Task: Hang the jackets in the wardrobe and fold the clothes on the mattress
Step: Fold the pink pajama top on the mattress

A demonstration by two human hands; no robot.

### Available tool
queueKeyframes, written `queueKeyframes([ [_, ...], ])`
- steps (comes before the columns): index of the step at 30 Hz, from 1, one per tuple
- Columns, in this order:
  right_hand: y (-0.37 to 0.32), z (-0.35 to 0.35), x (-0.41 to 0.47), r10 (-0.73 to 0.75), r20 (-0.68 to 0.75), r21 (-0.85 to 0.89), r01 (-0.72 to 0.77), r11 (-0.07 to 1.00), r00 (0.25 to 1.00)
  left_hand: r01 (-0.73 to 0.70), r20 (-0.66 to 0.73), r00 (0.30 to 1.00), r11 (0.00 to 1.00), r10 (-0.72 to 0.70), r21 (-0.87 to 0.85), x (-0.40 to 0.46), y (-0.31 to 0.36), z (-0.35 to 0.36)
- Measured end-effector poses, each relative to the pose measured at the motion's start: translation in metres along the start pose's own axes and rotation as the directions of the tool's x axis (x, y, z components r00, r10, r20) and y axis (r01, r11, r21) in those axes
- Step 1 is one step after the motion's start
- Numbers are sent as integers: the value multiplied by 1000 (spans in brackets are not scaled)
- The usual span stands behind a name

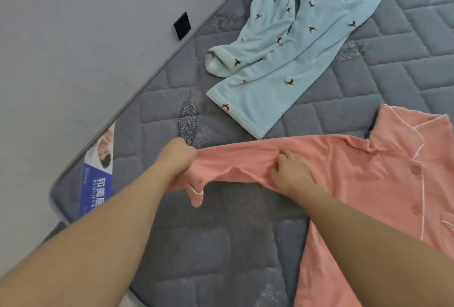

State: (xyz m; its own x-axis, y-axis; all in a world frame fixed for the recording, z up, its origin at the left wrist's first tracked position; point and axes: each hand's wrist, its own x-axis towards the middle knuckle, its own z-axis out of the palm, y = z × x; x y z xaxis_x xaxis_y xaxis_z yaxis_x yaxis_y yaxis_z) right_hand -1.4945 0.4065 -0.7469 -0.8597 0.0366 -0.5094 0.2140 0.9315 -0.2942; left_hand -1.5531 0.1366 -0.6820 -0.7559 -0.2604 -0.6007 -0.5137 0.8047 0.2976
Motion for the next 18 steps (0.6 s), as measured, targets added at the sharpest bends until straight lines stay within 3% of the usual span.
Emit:
queueKeyframes([
  [1,-4,2,3,-19,16,26,18,999,1000,-62,-64,995,965,80,257,1,1,-13],
  [3,-3,0,5,-56,3,75,56,996,998,-56,-125,975,746,183,663,12,7,-21],
  [5,13,-8,4,-77,-68,86,82,993,995,-8,-109,973,504,203,864,16,18,-9],
  [6,25,-14,3,-83,-123,74,93,993,989,-22,-93,972,474,218,880,16,28,4],
  [9,79,-36,0,-8,-313,51,25,998,950,-245,43,940,582,337,775,-3,80,61],
  [13,182,-74,-1,295,-485,108,-278,954,823,-534,184,840,717,511,447,-42,177,148],
  [15,234,-94,0,470,-483,200,-430,880,739,-578,252,814,777,524,251,-56,230,187],
  [18,304,-116,9,634,-395,342,-534,773,665,-492,328,828,870,456,32,-62,308,232],
])
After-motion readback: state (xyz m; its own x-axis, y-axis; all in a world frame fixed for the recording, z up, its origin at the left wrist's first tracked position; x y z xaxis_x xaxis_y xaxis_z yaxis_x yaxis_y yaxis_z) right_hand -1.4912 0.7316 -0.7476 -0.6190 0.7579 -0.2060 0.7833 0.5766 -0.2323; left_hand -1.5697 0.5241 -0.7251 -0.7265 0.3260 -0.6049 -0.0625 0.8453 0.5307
